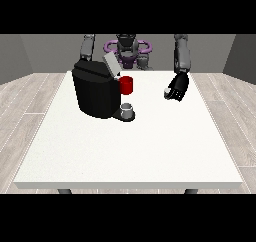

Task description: Insert the coffee pod into the coffee machine and close the lid

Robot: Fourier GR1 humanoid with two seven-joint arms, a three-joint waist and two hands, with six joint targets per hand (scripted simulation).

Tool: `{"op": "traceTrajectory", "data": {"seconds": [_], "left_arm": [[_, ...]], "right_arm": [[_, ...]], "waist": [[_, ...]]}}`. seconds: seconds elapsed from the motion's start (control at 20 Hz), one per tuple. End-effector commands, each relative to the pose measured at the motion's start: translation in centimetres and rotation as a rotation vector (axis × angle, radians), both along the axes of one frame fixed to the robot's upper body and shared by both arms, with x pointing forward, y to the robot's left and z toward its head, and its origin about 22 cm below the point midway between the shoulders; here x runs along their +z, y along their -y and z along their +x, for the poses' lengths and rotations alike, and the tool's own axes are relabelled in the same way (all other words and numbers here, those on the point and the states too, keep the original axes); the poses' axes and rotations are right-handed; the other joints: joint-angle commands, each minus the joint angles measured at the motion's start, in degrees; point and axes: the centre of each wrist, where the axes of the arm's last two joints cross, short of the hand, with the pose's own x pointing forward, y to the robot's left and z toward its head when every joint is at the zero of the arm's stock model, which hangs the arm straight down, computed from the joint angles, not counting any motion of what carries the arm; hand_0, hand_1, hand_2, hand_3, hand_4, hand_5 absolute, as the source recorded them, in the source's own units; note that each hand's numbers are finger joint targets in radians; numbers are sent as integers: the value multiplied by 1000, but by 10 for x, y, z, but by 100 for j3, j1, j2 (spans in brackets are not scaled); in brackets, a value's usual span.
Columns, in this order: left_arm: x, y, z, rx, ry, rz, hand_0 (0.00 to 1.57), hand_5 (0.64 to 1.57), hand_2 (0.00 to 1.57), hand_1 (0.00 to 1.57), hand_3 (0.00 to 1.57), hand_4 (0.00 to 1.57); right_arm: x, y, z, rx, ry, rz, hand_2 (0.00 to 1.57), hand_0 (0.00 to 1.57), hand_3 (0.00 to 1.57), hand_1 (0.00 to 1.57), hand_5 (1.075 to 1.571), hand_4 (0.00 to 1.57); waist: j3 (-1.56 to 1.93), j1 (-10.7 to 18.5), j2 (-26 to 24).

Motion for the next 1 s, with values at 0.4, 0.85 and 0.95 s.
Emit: {"op": "traceTrajectory", "data": {"seconds": [0.4, 0.85, 0.95], "left_arm": [[43, 19, 31, -73, -27, -191, 1413, 1571, 1400, 1413, 1314, 515], [87, 65, 49, -199, -96, -185, 1403, 1571, 1396, 1403, 1341, 598], [78, 85, 50, -164, -79, -183, 1403, 1571, 1396, 1403, 1341, 598]], "right_arm": [[-24, 16, -3, -48, -104, -72, 0, 0, 0, 0, 1571, 0], [-50, 17, -4, -92, -169, -83, 0, 0, 0, 0, 1571, 0], [-44, 19, -4, -61, -170, -96, 0, 0, 0, 0, 1571, 0]], "waist": [[0, -41, -492], [2, 253, -1039], [1, 89, -1090]]}}
